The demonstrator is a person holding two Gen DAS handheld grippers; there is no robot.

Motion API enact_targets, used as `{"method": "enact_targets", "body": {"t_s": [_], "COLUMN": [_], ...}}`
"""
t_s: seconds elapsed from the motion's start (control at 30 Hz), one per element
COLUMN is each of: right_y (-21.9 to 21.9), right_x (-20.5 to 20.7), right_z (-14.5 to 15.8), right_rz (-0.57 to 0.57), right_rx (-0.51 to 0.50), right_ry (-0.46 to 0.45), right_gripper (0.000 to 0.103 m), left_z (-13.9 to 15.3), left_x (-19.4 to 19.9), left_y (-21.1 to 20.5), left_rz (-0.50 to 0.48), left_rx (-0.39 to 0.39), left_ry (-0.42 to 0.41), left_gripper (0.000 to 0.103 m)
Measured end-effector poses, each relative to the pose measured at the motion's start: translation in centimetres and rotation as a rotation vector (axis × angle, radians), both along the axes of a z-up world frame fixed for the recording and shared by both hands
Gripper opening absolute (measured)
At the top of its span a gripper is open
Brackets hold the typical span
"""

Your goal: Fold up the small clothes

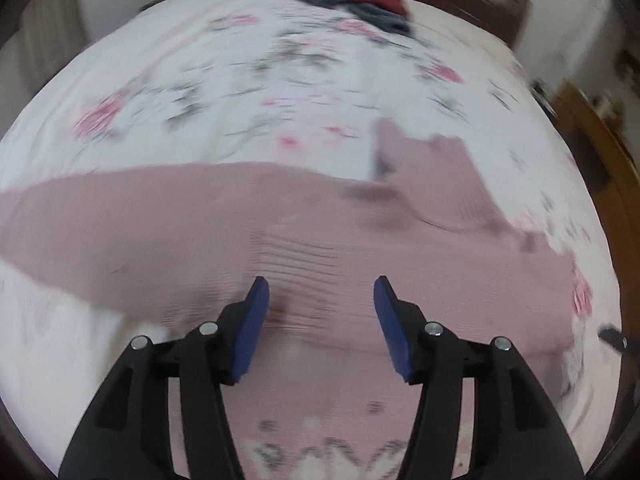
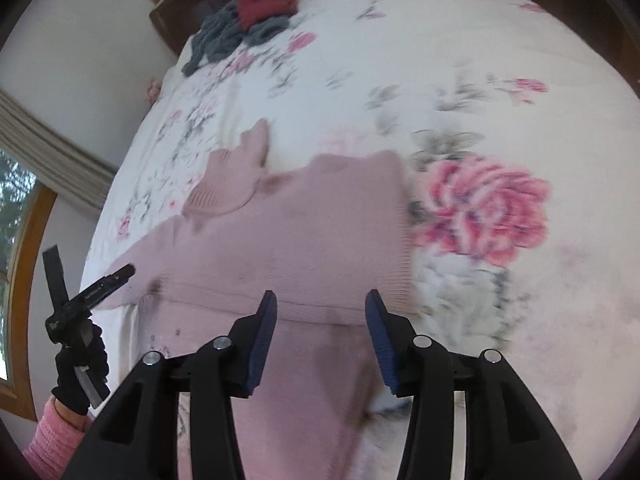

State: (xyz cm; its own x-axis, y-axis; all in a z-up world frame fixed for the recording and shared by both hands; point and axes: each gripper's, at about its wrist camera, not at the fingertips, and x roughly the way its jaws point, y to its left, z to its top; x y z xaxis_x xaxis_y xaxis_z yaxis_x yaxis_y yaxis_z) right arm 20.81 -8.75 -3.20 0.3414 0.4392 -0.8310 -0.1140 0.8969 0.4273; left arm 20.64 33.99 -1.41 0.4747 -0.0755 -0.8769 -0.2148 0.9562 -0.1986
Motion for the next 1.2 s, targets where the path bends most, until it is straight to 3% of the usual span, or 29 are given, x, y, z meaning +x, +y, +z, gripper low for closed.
{"method": "enact_targets", "body": {"t_s": [0.23, 0.37, 0.53, 0.7, 0.87, 1.03, 1.2], "right_y": [2.9, 2.0, 1.6, 2.8, 6.6, 11.1, 14.6], "right_x": [1.1, 1.4, 1.4, 0.4, -1.5, -2.5, -3.5], "right_z": [-4.7, -7.4, -7.7, -4.5, -1.4, -2.3, -4.2], "right_rz": [0.021, 0.001, -0.002, -0.011, 0.095, 0.200, 0.263], "right_rx": [-0.063, -0.027, -0.020, -0.029, -0.045, -0.043, -0.073], "right_ry": [0.086, 0.138, 0.148, 0.107, 0.019, 0.044, 0.063], "right_gripper": [0.047, 0.046, 0.046, 0.049, 0.059, 0.059, 0.059], "left_z": [-5.2, -8.2, -8.4, -5.6, -2.2, -2.7, -3.7], "left_x": [1.3, 1.5, 1.6, 0.4, -4.1, -8.6, -12.1], "left_y": [-2.7, -2.1, -2.6, -0.3, 6.9, 18.1, 27.1], "left_rz": [-0.048, -0.034, -0.066, -0.011, 0.099, 0.325, 0.547], "left_rx": [0.035, 0.023, 0.062, -0.049, -0.036, -0.020, -0.050], "left_ry": [0.102, 0.148, 0.143, 0.111, 0.053, 0.086, 0.053], "left_gripper": [0.055, 0.056, 0.057, 0.057, 0.063, 0.063, 0.063]}}
